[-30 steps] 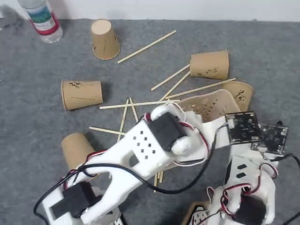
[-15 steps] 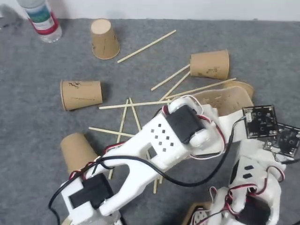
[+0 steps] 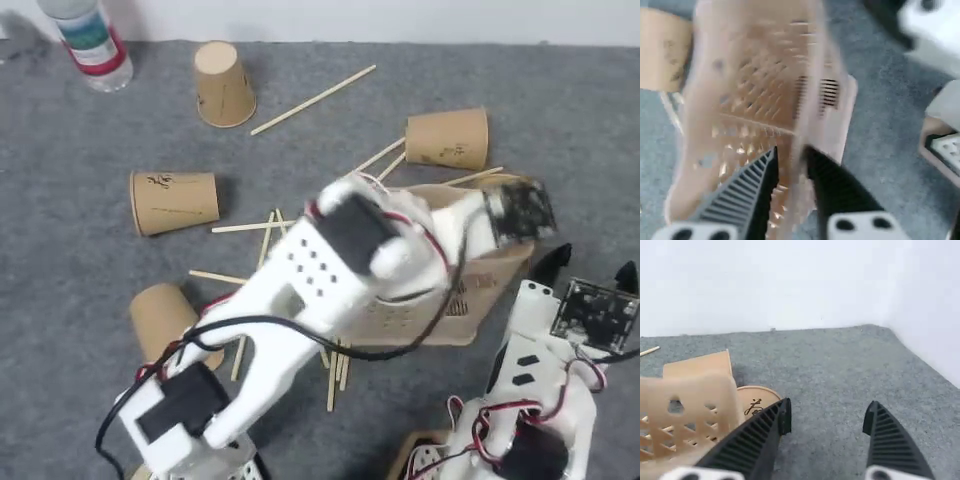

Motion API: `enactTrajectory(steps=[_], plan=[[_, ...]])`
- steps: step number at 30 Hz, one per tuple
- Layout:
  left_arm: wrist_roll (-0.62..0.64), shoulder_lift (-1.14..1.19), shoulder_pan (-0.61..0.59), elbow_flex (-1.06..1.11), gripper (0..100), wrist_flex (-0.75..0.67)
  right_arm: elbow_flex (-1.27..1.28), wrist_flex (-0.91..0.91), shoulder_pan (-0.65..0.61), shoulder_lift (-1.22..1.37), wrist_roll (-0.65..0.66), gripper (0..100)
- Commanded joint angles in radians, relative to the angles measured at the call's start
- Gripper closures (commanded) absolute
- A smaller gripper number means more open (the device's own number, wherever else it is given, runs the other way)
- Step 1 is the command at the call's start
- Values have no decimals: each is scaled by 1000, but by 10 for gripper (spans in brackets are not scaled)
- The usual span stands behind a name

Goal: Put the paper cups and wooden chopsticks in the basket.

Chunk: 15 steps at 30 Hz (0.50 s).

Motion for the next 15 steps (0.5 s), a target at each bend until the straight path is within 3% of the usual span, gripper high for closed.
enactTrajectory(steps=[1,10,15], plan=[[-3,-80,-21,-8,791,15,-32,-22,2,-1,-14,753],[11,-92,-20,-22,761,12,-32,-19,2,-1,-17,753],[55,-106,-46,-153,761,15,-25,-22,2,-1,-15,753]])
